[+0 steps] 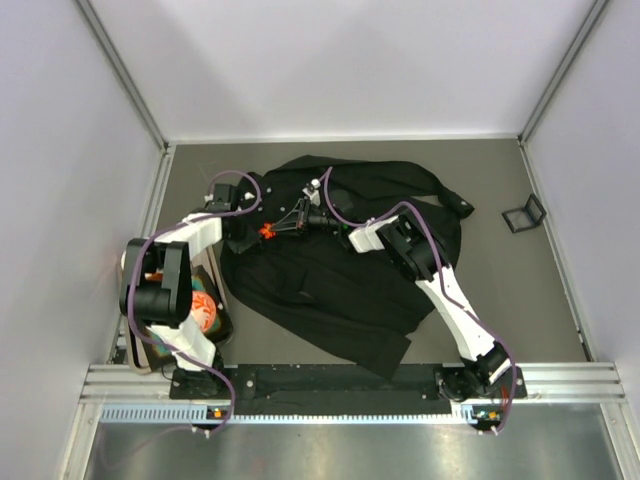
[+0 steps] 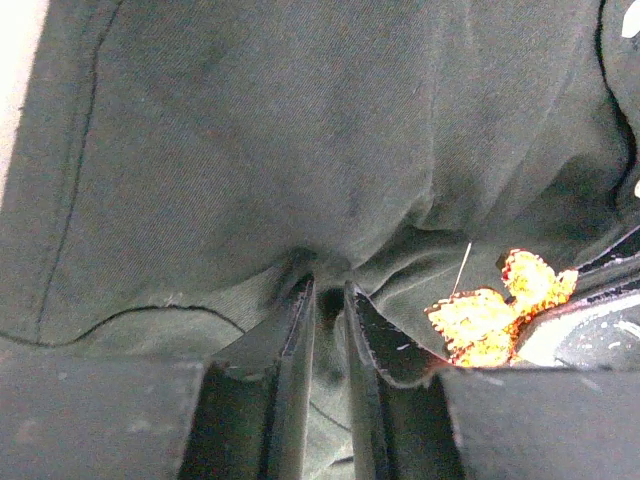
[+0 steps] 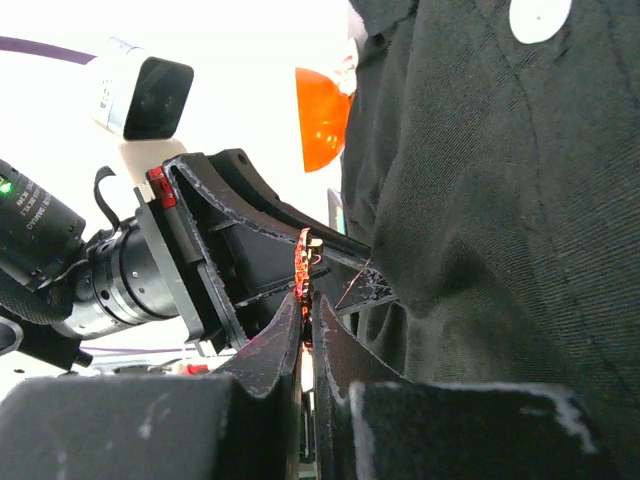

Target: Remove the brooch from the garment

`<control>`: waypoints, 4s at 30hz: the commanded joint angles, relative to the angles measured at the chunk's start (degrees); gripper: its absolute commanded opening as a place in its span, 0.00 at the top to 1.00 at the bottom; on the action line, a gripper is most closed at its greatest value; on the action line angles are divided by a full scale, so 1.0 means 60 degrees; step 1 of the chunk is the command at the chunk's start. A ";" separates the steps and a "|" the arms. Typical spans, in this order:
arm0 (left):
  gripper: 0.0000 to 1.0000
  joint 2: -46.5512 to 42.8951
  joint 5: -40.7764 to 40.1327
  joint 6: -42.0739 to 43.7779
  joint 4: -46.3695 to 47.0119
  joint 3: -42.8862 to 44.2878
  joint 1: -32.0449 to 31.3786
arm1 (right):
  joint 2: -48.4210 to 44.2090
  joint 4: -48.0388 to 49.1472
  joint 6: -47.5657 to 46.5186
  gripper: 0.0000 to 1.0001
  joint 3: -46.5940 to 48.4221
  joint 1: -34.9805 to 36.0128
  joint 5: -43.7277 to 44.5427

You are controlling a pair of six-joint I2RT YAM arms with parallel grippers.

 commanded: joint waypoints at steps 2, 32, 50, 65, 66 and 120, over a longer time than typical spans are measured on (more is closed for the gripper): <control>0.73 -0.0801 -0.0397 0.0265 -0.0438 0.0038 0.0011 | -0.0815 0.0969 0.0365 1.00 0.0016 0.0157 -0.0217; 0.51 -0.4038 0.2224 -0.0584 -0.0921 -0.0489 0.0539 | -0.3744 -0.4301 -0.5750 0.99 -0.1930 -0.0107 -0.0334; 0.41 -0.6294 0.1887 0.5930 0.3030 -0.1675 -0.3270 | -0.6233 0.2321 0.1760 1.00 -0.7088 -0.1439 -0.2648; 0.39 -0.7715 0.3602 1.0224 0.4438 -0.3139 -0.4134 | -0.7657 0.1657 0.1961 0.99 -0.7807 -0.1996 -0.3235; 0.41 -0.7846 0.3777 1.0385 0.4482 -0.3198 -0.4192 | -0.7627 0.1774 0.2151 0.99 -0.7821 -0.2026 -0.3235; 1.00 -0.7935 0.1332 1.0712 0.2067 -0.2262 -0.6625 | -0.9701 -0.2811 -0.1182 0.45 -0.7970 -0.2054 -0.2753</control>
